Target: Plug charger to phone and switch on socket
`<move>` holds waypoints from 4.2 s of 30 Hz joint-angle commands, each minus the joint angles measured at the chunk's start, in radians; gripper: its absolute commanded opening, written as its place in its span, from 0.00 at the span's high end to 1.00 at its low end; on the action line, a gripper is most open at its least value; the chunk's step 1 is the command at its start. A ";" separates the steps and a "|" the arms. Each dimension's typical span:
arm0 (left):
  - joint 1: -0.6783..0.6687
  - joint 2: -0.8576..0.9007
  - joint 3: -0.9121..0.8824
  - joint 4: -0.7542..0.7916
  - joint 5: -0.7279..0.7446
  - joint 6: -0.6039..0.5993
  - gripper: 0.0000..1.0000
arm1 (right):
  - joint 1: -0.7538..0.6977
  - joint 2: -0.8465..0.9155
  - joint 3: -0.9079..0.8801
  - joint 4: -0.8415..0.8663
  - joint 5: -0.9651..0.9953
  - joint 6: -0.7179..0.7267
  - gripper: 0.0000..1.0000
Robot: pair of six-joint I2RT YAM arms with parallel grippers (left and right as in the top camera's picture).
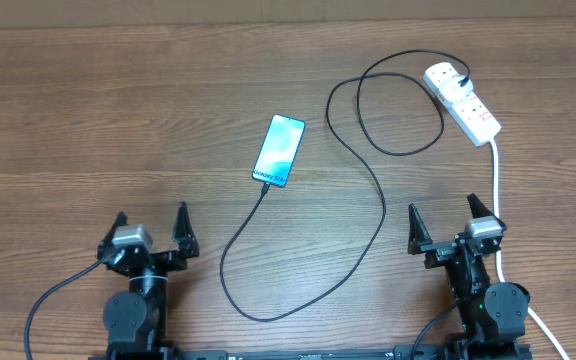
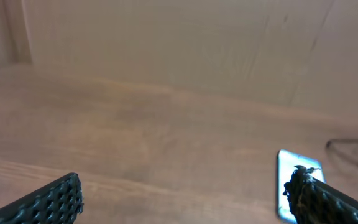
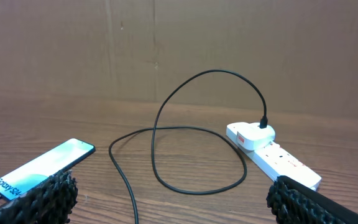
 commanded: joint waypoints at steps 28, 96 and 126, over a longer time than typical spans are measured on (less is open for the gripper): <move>0.007 -0.012 -0.005 -0.008 0.006 0.169 0.00 | 0.005 -0.010 -0.010 0.003 0.010 -0.005 0.00; 0.007 -0.011 -0.005 -0.004 0.013 0.165 0.00 | 0.005 -0.010 -0.010 0.003 0.010 -0.004 0.00; 0.007 -0.011 -0.005 -0.004 0.013 0.165 0.00 | 0.005 -0.010 -0.010 0.003 0.010 -0.004 0.00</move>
